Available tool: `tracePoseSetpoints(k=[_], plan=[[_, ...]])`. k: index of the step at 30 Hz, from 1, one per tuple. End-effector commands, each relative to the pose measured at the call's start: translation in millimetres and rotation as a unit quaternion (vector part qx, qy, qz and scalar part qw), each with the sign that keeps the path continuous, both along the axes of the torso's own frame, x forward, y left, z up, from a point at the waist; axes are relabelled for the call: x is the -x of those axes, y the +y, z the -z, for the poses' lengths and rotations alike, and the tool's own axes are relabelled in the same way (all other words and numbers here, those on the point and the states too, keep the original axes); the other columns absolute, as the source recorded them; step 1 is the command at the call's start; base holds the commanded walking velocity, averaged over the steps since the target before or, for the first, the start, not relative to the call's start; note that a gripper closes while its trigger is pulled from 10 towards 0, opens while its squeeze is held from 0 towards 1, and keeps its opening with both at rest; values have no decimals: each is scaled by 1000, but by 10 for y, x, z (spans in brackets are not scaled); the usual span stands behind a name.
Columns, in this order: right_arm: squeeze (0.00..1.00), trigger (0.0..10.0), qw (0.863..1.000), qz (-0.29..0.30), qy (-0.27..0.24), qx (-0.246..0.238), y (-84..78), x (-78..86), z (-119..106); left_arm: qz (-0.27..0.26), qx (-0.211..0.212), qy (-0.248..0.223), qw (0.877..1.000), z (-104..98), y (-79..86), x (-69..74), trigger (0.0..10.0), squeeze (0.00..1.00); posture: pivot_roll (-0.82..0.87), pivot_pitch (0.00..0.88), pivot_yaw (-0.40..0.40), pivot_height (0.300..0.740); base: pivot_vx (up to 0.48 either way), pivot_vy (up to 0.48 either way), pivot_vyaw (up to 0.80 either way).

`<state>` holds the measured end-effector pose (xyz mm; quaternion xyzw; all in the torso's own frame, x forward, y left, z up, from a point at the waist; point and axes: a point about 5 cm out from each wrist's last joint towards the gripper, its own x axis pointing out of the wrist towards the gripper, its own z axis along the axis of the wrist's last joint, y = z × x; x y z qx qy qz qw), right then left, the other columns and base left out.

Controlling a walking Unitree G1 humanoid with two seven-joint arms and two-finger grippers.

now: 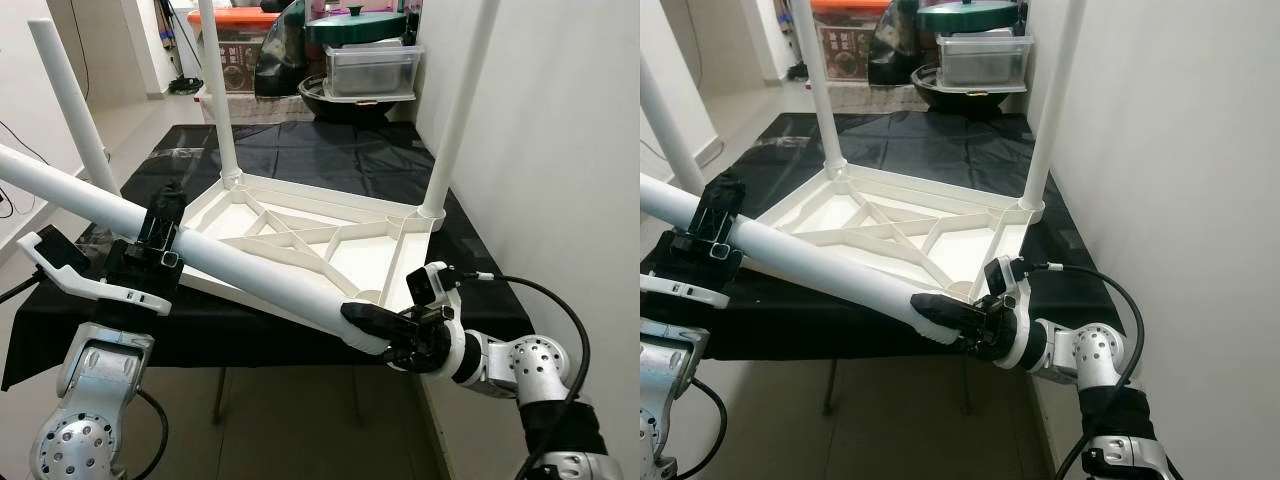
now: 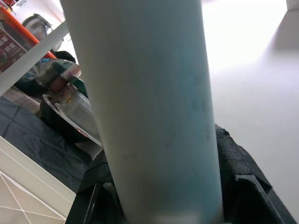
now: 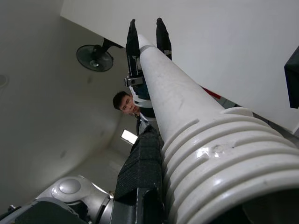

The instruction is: Building children table

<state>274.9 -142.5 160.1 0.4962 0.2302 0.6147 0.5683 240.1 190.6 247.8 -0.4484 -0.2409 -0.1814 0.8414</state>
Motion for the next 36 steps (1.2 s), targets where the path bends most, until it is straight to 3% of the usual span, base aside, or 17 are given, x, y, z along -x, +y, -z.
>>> tracePoseSetpoints(k=[1, 4, 5, 8, 9, 11, 12, 21, 22, 23, 29, 30, 31, 33, 34, 35, 36], plan=[[0, 0, 1000, -4, -8, 6, 4, 17, -10, -18, -14, 3, 1000, 5, 40, 18, 0, 0, -34, 0, -15, 740, 0, 0, 0], [0, 0, 1000, 7, -17, -1, 12, 0, -26, -21, -11, 4, 1000, 13, 51, 20, 0, 0, -34, 0, -15, 740, 0, 0, 0], [0, 10000, 1000, 16, -26, 0, 17, -16, -31, -22, -11, 4, 1000, 13, 55, 21, 0, 0, -34, 0, -15, 740, 0, 0, 0], [0, 10000, 999, 26, -43, -15, 21, -28, -53, -23, -9, 1, 1000, 5, 60, 23, 0, 0, -34, 0, -18, 740, 0, 0, 0], [420, 10000, 998, 28, -56, -23, 17, -21, -65, -24, -6, 0, 1000, -3, 71, 23, 0, 0, -34, 0, -18, 740, 0, 0, 0], [420, 10000, 997, 29, -64, -29, 14, -15, -73, -25, -4, -1, 1000, -7, 78, 22, 0, 0, -34, 0, -18, 740, 0, 0, 0], [1000, 10000, 997, 34, -57, -27, -6, -19, -40, -30, -3, -3, 1000, -22, 100, 24, 0, 0, -35, 0, -19, 740, 0, 0, 0], [1000, 10000, 998, 53, -36, -3, -106, -33, 79, -47, 9, -22, 999, -142, 201, 42, 0, 0, -37, 0, -17, 740, 0, 0, 0], [714, 10000, 998, 58, -31, 12, -118, -41, 119, -54, 19, -34, 998, -207, 261, 47, 0, 0, -37, 0, -17, 740, 0, 0, 0], [0, 10000, 997, 62, -31, 26, -127, -42, 158, -60, 27, -45, 997, -269, 314, 54, 0, 0, -37, 0, -17, 740, 0, 0, 0], [0, 10000, 994, 77, -30, 74, -159, -58, 300, -76, 30, -73, 994, -468, 458, 75, 0, 0, -30, 0, -19, 740, 0, 0, 0], [0, 10000, 991, 89, -37, 89, -180, -84, 333, -79, 12, -74, 994, -514, 479, 75, 7843, 0, -30, 0, -19, 740, 0, 0, 0], [0, 10000, 989, 106, -39, 101, -206, -127, 350, -83, -7, -69, 994, -538, 492, 71, 10000, 0, -30, 0, -19, 740, 0, 0, 0], [0, 10000, 981, 142, -49, 120, -241, -209, 359, -89, -35, -62, 993, -551, 497, 62, 10000, 0, -30, 0, -19, 740, 0, 0, 0], [0, 10000, 969, 186, -62, 150, -259, -306, 360, -94, -56, -54, 992, -540, 489, 52, 10000, 0, -21, 0, -18, 740, 0, 0, 0], [0, 10000, 969, 186, -62, 150, -259, -306, 360, -94, -56, -54, 992, -540, 489, 52, 10000, 0, -21, 0, -18, 740, 0, 0, 0], [0, 10000, 952, 240, -84, 172, -286, -415, 324, -100, -72, -45, 991, -524, 474, 38, 10000, 0, -21, 0, -18, 740, 0, 0, 0]])
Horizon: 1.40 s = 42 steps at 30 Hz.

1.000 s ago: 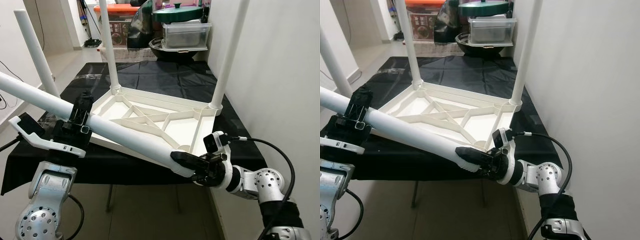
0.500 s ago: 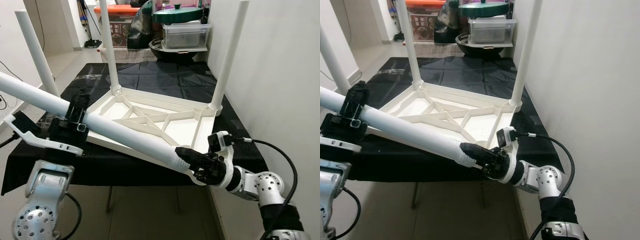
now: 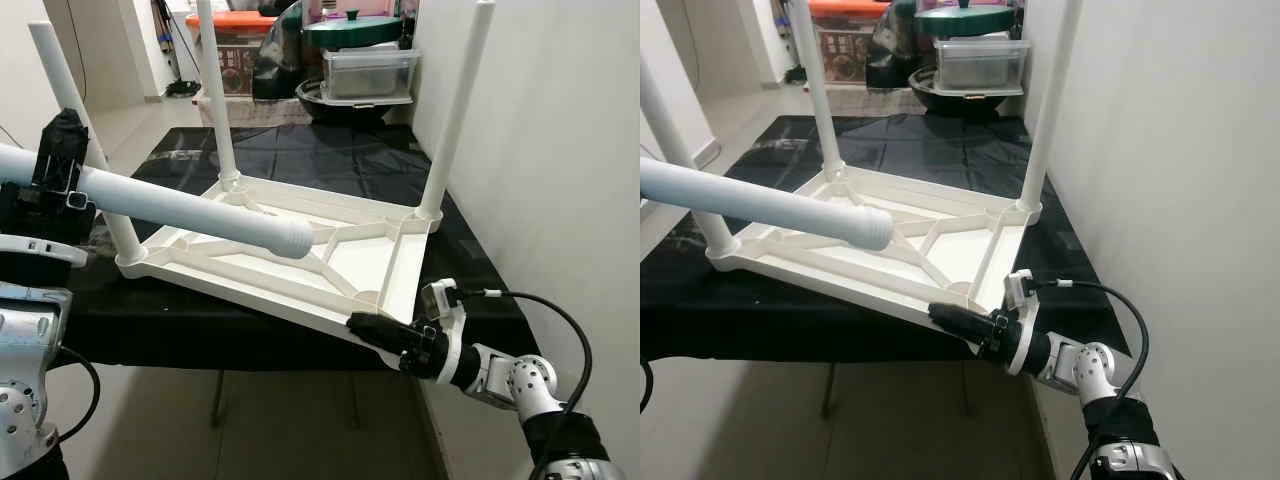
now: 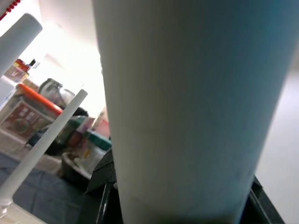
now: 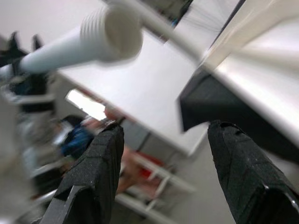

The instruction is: Building children table

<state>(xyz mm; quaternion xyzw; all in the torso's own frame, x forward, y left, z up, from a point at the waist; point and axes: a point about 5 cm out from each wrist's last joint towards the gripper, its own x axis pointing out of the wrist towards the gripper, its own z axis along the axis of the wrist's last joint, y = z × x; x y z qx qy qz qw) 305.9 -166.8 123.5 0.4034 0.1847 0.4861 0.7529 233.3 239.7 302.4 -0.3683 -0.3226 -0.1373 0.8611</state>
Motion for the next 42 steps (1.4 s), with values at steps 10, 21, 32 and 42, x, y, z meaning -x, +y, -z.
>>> tracePoseSetpoints(k=[10, 21, 32, 42], plan=[[0, 10000, 958, 187, -178, 128, 259, -402, -531, -73, -90, 123, 985, 341, -133, -229, 10000, 0, -39, 0, -4, 740, 0, 0, -440], [0, 10000, 902, 230, -316, 183, 559, -470, -851, -22, -181, 129, 975, 304, -356, -272, 10000, 0, -27, 0, -10, 740, 0, 0, -775], [0, 10000, 896, 250, -330, 160, 679, -445, -929, -84, -234, 44, 968, -223, -294, -321, 10000, 0, -29, 0, -3, 740, -58, 55, -775], [0, 10000, 877, 284, -358, 149, 731, -503, -1115, -72, -266, -24, 961, -577, -485, -279, 10000, 0, -55, 0, -16, 740, 0, 0, -383]])
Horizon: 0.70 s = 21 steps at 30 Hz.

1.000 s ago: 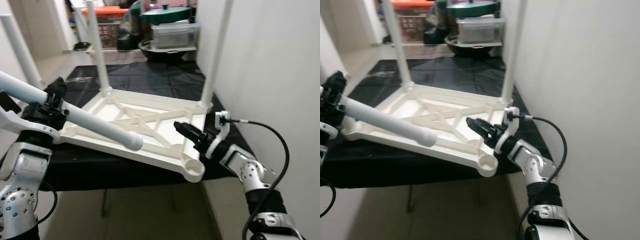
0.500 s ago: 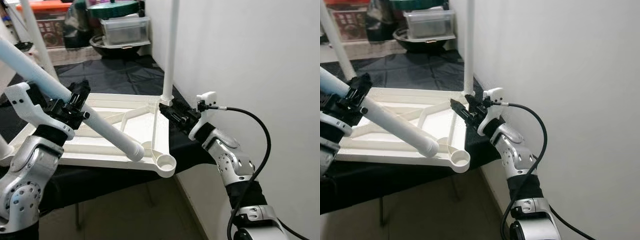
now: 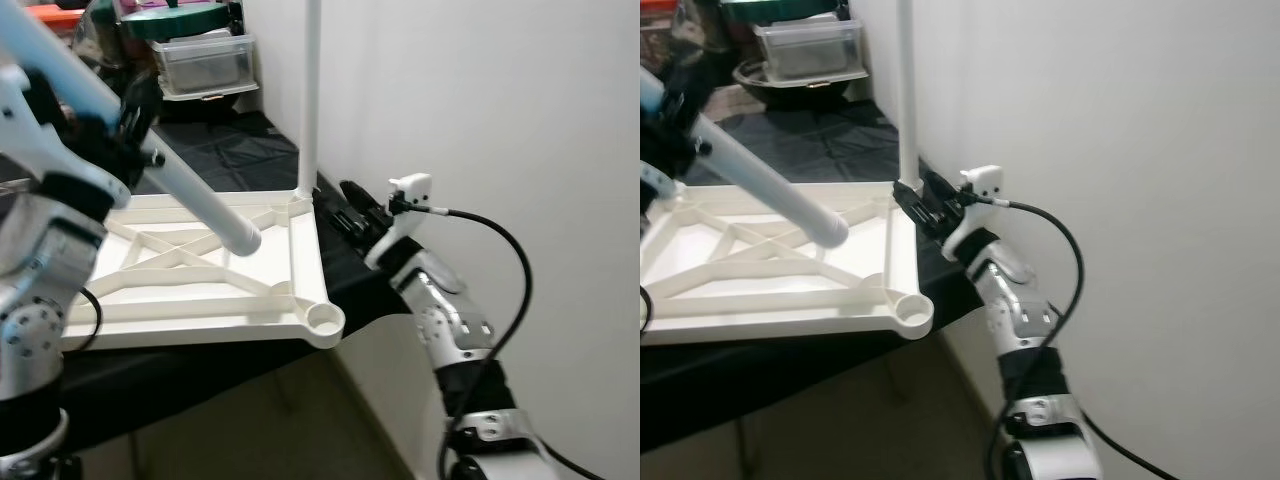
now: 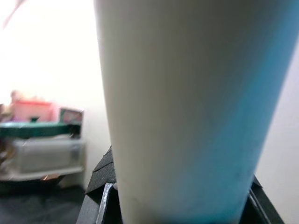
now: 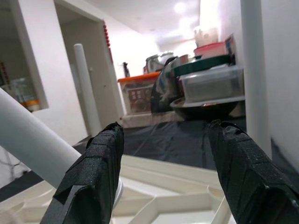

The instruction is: Building children table

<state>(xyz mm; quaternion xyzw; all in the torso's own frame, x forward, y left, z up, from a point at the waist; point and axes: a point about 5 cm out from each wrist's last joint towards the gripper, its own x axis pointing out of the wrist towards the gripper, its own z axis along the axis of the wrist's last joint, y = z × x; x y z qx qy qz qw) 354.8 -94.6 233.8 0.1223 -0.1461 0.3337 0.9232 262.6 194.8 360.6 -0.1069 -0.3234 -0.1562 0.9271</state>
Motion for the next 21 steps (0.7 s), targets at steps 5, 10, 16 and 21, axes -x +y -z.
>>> tracePoseSetpoints(k=[5, 10, 16, 21], plan=[[0, 10000, 1000, 28, -9, -4, -25, -34, -61, 7, -22, 14, 1000, 96, -85, -25, 10000, 0, -74, 0, 7, 740, 0, 0, 0], [0, 10000, 999, 39, -11, -9, -28, -26, -93, 0, -23, 21, 1000, 144, -81, -64, 10000, 0, -73, 0, 14, 740, 0, 0, -471], [0, 10000, 999, 45, -30, -2, 26, -13, -159, -12, -19, 33, 999, 180, -58, -119, 10000, 0, -52, 0, 15, 740, 0, 0, -788], [0, 10000, 998, 48, -35, -7, 32, -14, -198, -19, -25, 34, 999, 186, -46, -131, 10000, 0, -52, 0, 15, 740, 0, 0, -788]])
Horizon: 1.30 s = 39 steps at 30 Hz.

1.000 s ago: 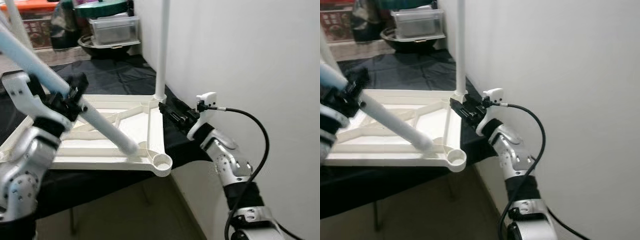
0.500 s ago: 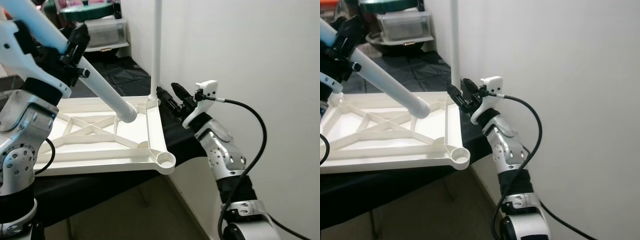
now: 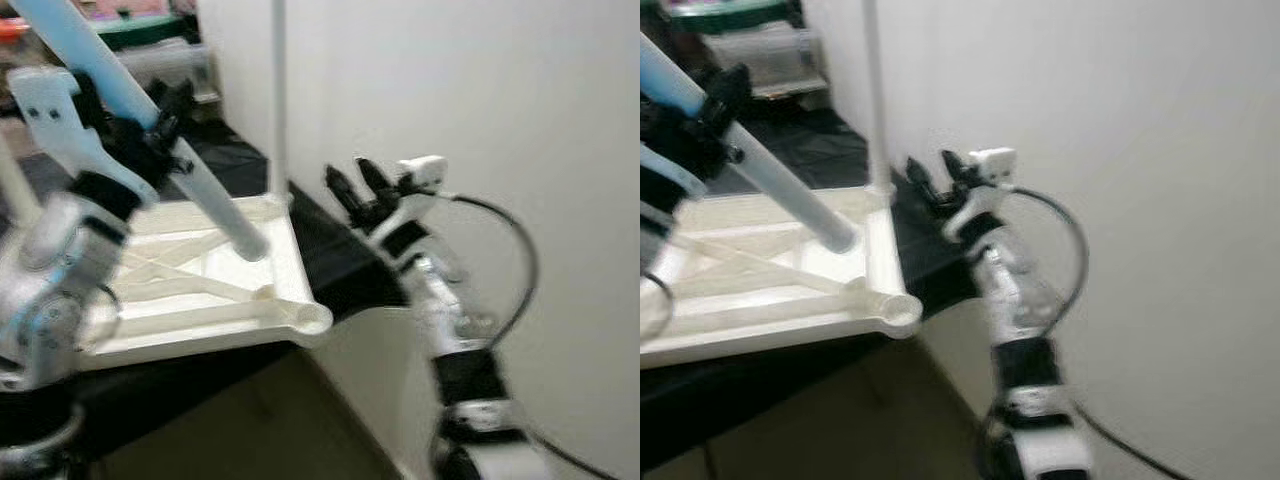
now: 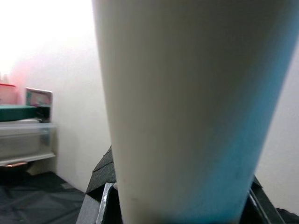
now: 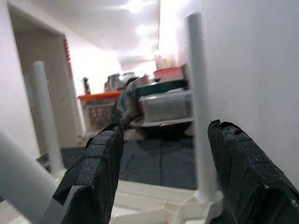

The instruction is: Building children table

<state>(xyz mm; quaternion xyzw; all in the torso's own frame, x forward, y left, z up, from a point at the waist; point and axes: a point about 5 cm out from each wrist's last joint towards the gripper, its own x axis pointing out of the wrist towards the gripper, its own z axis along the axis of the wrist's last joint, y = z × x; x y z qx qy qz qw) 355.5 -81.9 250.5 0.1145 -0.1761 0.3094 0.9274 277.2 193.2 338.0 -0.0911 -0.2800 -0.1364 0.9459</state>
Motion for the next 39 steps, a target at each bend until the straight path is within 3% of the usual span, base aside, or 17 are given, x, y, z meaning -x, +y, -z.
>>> tracePoseSetpoints(k=[1, 6, 16, 21, 26, 31, 35, 36, 39], plan=[[0, 10000, 1000, 22, -9, -1, -97, -13, -35, 3, -8, -12, 1000, -44, -26, 11, 10000, 0, -43, 0, 10, 740, 0, 0, -788], [0, 10000, 1000, 20, -13, 4, -74, -16, -47, -1, -5, -17, 1000, -51, -21, 0, 10000, 0, -58, 0, 5, 740, 0, 0, -788], [0, 10000, 1000, 14, -17, 6, -70, -29, -86, -9, -11, -8, 1000, -35, 9, -53, 10000, 0, -62, 0, 15, 740, 0, 0, 0], [0, 10000, 997, -15, -28, 68, -14, -43, -58, 11, -34, 4, 999, -12, -9, -93, 10000, 0, -54, 0, 18, 740, 0, 0, 0], [0, 10000, 994, -42, -30, 93, -11, -61, -18, 54, -55, 12, 997, 1, -37, -122, 10000, 0, -39, 0, 25, 740, 0, 0, 0], [0, 10000, 991, -67, 21, 113, -85, -177, 10, 107, -88, 32, 990, 63, -65, -199, 10000, 0, -32, 0, 22, 740, 0, 0, 0], [0, 10000, 990, -65, 30, 119, -104, -211, -11, 124, -91, 34, 987, 75, -76, -224, 10000, 0, -32, 0, 22, 740, 0, 0, 0], [0, 10000, 989, -72, 22, 130, -125, -230, -75, 158, -89, 36, 983, 81, -111, -266, 10000, 0, -27, 0, 14, 740, 0, 0, 0], [0, 10000, 988, -82, 16, 129, -152, -236, -105, 180, -84, 34, 980, 68, -133, -302, 10000, 0, -32, 0, 17, 740, 0, 0, 0]])
